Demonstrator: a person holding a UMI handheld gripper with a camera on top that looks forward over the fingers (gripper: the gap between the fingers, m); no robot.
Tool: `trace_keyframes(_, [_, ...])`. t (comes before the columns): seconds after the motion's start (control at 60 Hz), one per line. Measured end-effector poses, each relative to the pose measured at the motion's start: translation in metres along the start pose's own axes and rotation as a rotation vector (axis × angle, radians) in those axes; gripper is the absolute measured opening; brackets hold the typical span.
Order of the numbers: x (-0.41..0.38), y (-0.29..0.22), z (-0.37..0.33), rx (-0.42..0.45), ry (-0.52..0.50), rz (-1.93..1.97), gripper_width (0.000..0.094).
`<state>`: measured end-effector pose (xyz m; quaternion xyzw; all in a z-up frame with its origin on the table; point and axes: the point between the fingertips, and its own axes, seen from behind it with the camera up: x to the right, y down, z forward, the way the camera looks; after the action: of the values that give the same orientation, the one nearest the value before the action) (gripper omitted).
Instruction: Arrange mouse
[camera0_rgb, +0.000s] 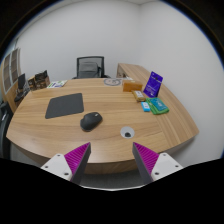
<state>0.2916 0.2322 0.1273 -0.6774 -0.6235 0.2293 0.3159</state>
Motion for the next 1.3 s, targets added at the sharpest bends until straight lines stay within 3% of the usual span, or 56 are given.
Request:
trace_keyframes(0.567, [-0.117, 0.001, 0.072, 0.011, -0.091, -0.033, 0.0854])
trace_keyframes(1.3, [-0.124, -0.027, 0.196, -0.032, -0.09, 0.025, 0.0853])
